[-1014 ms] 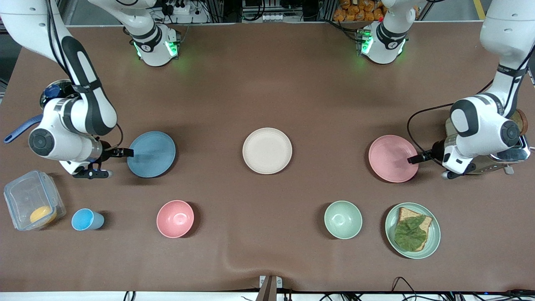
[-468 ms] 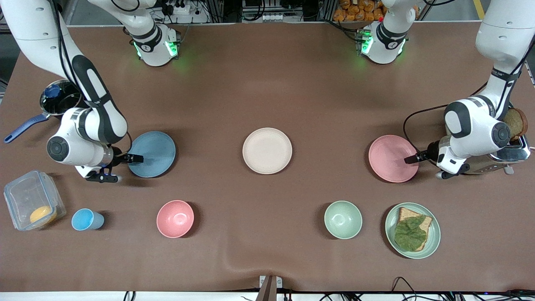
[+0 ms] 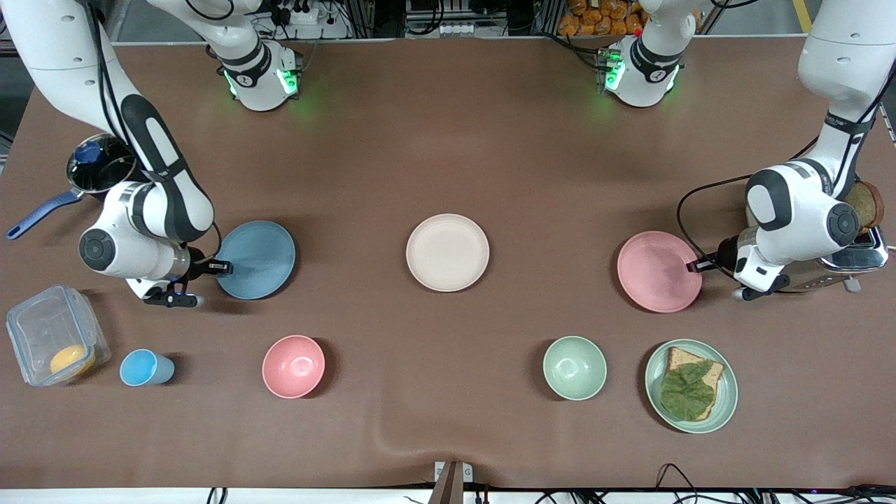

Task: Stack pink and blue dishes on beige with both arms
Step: 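Pinch the blue plate with the right gripper while the left pinches the pink plate, then carry the pink plate with the left gripper over the beige plate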

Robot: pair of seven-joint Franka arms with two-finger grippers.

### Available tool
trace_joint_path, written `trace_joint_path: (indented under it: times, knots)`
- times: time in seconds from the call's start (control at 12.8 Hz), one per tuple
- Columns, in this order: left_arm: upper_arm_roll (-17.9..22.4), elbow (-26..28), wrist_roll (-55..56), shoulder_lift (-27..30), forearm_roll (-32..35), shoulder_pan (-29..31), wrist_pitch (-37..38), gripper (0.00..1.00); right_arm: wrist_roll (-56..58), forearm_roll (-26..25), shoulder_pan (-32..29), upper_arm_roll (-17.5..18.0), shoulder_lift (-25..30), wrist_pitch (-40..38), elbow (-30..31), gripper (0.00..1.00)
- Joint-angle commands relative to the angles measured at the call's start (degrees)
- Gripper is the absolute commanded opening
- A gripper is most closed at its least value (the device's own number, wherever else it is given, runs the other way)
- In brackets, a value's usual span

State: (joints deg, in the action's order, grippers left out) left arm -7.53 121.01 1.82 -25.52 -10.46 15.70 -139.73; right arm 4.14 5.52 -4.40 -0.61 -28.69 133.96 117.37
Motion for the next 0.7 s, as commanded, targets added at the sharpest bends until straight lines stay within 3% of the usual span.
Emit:
trace_joint_path:
  times: [0.0,0.23,0.62]
  knots:
    - [-2.7,-0.2,-0.6,3.1,-1.3,0.2,2.0,0.0,0.3,1.0,-0.3,0.5,0.3,0.3,0.2,0.0]
    - [-7.8,-5.0,3.6,5.5,-2.7,0.2,10.2,0.0,0.3,1.0,0.0,0.5,2.1,-1.3,0.3,0.0]
    - [-20.3,-8.9,21.0,4.3,-2.9,-0.5,11.4,0.0,0.0,1.0,0.8,1.8,8.6,-9.5,-0.3,0.0]
